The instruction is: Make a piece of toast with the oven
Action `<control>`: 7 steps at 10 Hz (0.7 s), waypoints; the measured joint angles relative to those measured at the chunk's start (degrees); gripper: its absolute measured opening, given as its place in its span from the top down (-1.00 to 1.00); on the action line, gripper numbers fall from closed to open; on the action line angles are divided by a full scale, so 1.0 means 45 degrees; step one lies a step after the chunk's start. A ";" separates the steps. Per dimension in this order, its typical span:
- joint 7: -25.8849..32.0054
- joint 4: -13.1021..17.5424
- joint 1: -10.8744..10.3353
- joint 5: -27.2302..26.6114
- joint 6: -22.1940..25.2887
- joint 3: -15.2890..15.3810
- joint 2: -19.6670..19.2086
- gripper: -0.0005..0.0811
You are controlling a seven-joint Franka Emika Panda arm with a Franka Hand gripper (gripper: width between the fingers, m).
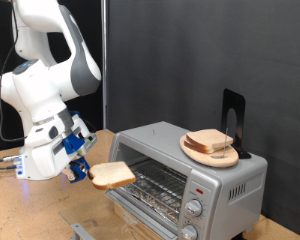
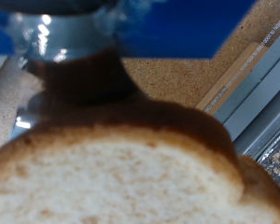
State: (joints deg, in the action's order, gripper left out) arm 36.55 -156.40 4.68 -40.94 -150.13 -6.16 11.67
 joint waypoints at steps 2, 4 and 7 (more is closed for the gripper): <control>0.0031 0.0056 0.0001 -0.0117 0.0001 0.0004 -0.0145 0.01; 0.0174 0.0179 0.0021 0.0540 0.0566 0.0005 -0.0175 0.01; 0.0956 0.1083 0.0028 0.1437 0.1224 -0.0003 -0.0718 0.01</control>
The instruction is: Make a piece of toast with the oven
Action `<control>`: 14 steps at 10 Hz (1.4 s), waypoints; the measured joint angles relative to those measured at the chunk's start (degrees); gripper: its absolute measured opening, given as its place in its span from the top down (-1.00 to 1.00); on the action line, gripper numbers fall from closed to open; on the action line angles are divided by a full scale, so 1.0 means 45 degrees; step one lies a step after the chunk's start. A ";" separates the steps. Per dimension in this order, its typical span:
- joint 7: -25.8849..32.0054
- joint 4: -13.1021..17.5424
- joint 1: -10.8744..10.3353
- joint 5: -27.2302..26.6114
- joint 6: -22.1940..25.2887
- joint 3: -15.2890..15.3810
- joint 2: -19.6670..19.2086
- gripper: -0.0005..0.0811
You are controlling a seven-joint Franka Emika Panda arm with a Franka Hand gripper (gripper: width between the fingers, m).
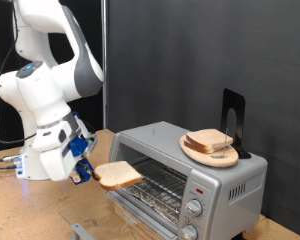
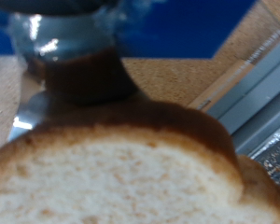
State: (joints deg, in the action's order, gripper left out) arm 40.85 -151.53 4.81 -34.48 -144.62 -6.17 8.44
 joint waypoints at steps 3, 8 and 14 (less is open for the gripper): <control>0.0682 0.1081 -0.0030 0.1224 0.0003 0.0113 -0.1015 0.01; -0.0233 0.1570 -0.0416 0.3940 -0.1259 0.1166 -0.1542 0.01; -0.2691 0.1413 -0.0840 0.6723 -0.2524 0.2354 -0.1368 0.01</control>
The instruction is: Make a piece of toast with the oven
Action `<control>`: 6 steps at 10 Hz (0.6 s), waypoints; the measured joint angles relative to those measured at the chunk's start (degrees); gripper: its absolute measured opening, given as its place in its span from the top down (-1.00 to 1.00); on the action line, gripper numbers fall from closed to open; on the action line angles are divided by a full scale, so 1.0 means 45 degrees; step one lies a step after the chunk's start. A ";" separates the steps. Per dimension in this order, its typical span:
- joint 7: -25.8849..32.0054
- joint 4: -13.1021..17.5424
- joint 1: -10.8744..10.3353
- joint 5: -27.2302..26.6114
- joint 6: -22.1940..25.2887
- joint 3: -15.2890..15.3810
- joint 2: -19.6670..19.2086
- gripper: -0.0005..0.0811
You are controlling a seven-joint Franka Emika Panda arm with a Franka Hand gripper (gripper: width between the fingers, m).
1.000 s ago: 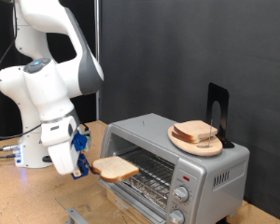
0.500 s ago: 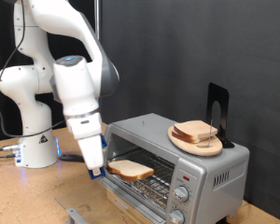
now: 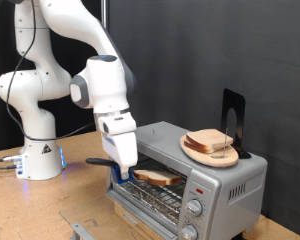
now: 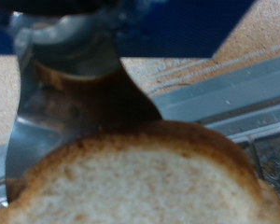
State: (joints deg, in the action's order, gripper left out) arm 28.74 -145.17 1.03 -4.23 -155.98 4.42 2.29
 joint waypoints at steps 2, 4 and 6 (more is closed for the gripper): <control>-0.0744 -0.0005 -0.0004 0.0539 0.0552 0.0144 0.0119 0.01; -0.1732 -0.0153 0.0015 0.1486 0.0826 0.0163 0.0180 0.01; -0.1894 -0.0515 0.0132 0.1941 0.0776 0.0136 0.0251 0.01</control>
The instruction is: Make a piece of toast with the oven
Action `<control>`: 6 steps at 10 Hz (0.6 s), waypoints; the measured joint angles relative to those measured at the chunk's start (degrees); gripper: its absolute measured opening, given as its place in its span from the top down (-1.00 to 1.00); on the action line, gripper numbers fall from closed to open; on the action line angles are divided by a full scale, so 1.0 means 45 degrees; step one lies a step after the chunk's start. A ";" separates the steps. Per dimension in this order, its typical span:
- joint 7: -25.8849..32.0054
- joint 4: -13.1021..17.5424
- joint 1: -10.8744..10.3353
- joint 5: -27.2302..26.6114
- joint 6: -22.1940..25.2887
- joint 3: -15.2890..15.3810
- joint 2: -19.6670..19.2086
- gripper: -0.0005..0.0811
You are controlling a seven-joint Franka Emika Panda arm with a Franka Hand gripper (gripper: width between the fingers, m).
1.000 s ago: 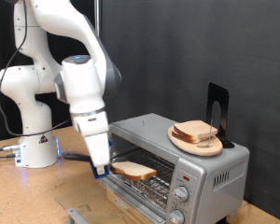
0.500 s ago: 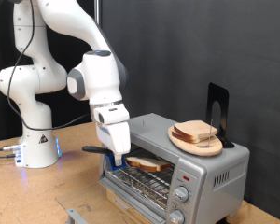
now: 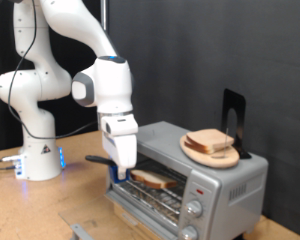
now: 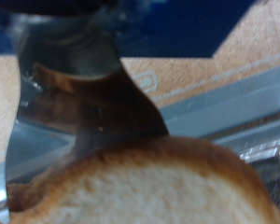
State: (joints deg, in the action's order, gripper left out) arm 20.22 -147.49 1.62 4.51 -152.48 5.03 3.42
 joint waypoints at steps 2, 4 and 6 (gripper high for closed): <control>0.0177 -0.0415 0.0111 0.0039 -0.0270 -0.0099 0.0144 0.01; 0.0835 -0.0834 0.0141 -0.0199 -0.0444 -0.0312 0.0504 0.01; 0.1570 -0.1235 0.0144 -0.0522 -0.0503 -0.0524 0.0871 0.01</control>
State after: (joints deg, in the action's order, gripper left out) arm 27.28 -153.05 2.27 2.16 -154.74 2.68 7.33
